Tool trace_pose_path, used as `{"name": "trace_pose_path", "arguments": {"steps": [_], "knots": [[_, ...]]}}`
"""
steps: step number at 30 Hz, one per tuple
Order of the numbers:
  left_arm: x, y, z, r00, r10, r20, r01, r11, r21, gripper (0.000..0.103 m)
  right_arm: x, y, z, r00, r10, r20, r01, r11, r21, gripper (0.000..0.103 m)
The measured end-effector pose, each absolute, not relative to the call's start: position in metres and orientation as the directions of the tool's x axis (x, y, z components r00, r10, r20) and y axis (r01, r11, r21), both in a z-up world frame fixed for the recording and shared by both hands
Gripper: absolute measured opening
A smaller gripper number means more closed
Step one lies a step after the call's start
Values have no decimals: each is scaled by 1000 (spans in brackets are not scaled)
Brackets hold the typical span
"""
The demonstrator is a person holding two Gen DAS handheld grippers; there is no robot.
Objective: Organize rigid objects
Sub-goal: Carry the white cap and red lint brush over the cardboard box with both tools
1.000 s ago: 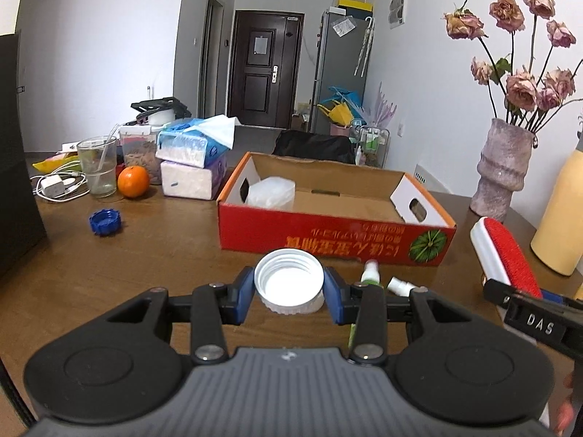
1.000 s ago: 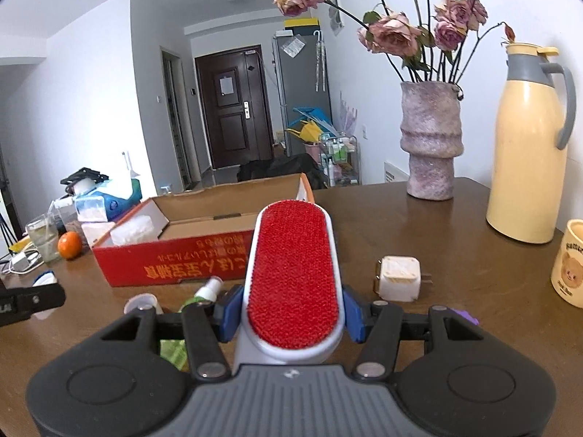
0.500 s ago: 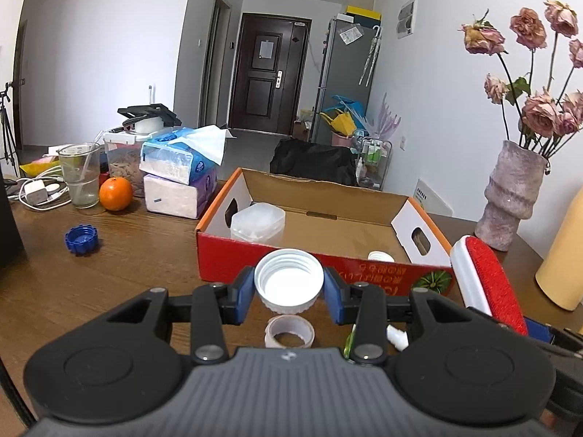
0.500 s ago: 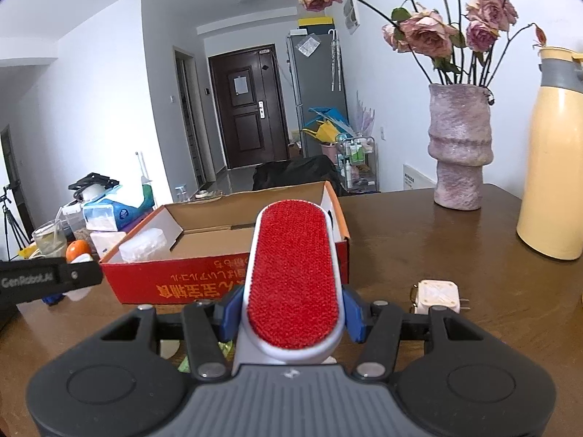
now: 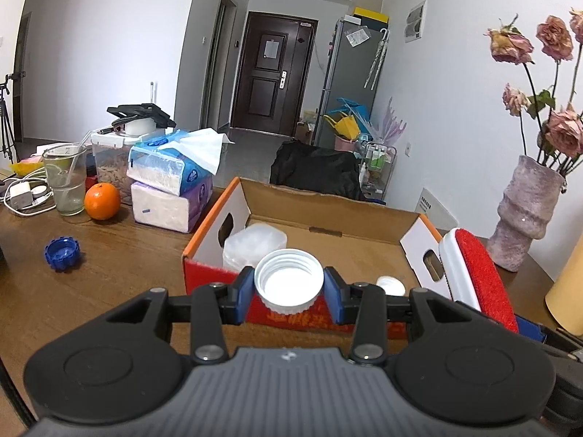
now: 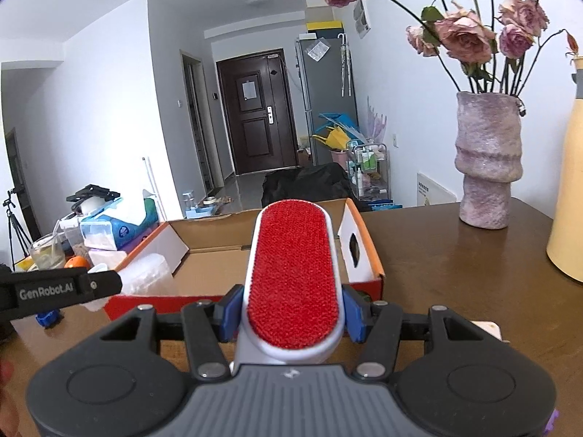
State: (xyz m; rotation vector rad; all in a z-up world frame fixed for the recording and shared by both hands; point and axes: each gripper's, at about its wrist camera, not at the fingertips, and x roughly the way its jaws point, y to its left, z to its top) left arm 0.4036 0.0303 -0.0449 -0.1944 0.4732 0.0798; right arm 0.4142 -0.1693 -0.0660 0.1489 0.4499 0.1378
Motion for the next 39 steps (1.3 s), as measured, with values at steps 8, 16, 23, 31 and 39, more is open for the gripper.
{"name": "trace_pose_path", "arguments": {"steps": [8, 16, 23, 31, 39], "knots": [[431, 42, -40, 894, 38, -446, -136, 972, -190, 41, 440, -159, -64, 892, 185, -413, -123, 978, 171, 55], [457, 47, -39, 897, 44, -441, -137, 974, -183, 41, 466, -151, -61, 890, 191, -413, -134, 977, 163, 55], [481, 48, -40, 895, 31, -444, -124, 975, -182, 41, 490, -147, -62, 881, 192, -432, -132, 978, 164, 55], [513, 48, -44, 886, 32, -462, -119, 980, -160, 41, 523, -135, -62, 863, 220, -454, -158, 973, 171, 55], [542, 49, -53, 867, 70, -493, -137, 986, -100, 41, 560, -126, -65, 828, 242, -506, -164, 967, 194, 55]]}}
